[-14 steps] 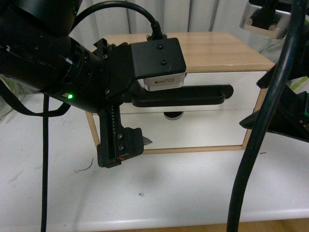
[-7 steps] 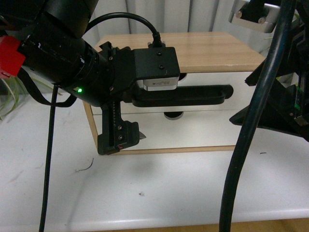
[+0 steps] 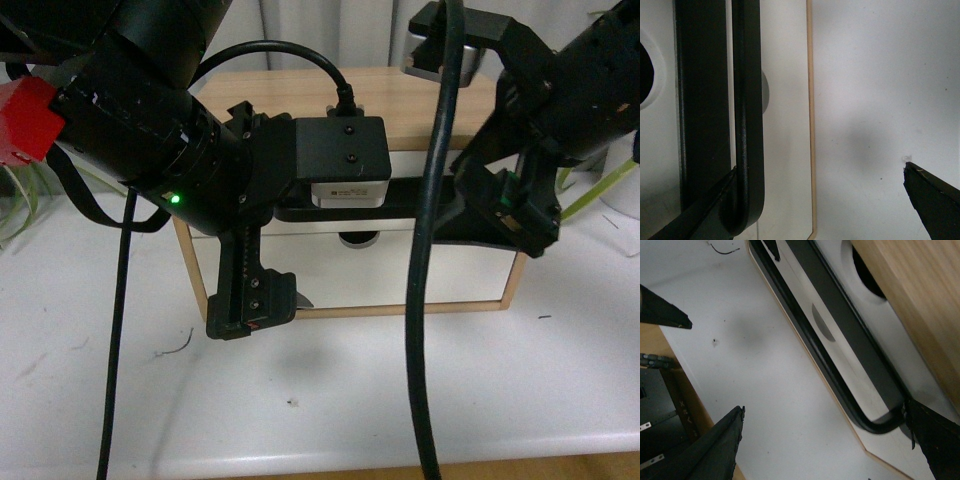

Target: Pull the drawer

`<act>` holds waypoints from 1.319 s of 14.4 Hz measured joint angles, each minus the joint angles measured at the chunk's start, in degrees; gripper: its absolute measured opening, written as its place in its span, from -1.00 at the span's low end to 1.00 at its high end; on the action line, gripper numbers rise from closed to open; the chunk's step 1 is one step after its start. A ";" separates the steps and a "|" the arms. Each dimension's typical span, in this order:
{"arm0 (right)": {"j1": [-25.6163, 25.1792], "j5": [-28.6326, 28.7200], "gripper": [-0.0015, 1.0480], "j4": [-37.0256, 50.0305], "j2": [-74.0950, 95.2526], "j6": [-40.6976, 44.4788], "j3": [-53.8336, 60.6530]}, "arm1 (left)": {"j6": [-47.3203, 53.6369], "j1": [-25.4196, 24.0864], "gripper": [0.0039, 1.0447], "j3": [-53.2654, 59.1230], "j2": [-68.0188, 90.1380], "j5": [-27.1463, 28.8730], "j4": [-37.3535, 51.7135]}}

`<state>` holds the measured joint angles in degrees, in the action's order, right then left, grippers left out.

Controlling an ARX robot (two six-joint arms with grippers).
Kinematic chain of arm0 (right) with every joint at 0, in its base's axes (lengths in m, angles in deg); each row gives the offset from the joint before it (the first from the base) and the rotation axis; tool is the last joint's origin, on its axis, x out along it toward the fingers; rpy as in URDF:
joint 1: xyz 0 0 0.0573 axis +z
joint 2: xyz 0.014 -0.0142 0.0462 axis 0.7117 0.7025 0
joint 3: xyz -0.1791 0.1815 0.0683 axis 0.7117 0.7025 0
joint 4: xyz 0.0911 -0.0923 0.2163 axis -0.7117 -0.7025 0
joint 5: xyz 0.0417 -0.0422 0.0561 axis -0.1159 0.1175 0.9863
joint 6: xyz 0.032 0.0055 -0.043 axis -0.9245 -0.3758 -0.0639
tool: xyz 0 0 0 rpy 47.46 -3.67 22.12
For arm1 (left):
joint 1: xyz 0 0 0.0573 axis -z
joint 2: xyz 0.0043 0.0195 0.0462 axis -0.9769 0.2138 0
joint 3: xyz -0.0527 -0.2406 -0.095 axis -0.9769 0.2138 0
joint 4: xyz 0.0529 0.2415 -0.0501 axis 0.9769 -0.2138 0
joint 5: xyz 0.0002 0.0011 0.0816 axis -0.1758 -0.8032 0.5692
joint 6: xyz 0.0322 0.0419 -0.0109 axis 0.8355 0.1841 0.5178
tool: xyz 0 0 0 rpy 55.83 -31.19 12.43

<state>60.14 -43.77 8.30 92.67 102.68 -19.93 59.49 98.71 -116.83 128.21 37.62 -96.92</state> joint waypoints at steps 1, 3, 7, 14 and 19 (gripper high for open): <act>0.76 0.00 0.88 -0.11 1.84 0.00 -2.54 | 0.52 -0.11 0.87 -0.42 0.59 0.07 0.26; 1.40 0.07 0.88 -0.90 3.74 0.00 -4.28 | 1.25 -0.15 0.87 -0.85 1.14 0.20 0.11; 1.73 1.99 0.87 -1.49 5.66 -0.39 -6.32 | 2.51 -0.55 0.87 -1.29 1.18 -0.17 -0.98; 0.90 -1.57 0.87 -8.07 5.73 4.70 -7.15 | 3.52 -1.07 0.87 -2.03 1.73 -0.57 -1.07; 0.59 -1.79 0.87 -6.93 7.76 6.58 -7.15 | 3.61 -0.79 0.87 -1.99 1.73 -0.44 -1.68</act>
<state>60.73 -45.56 1.37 100.43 109.26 -27.07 63.09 97.93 -118.82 129.94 37.19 -98.60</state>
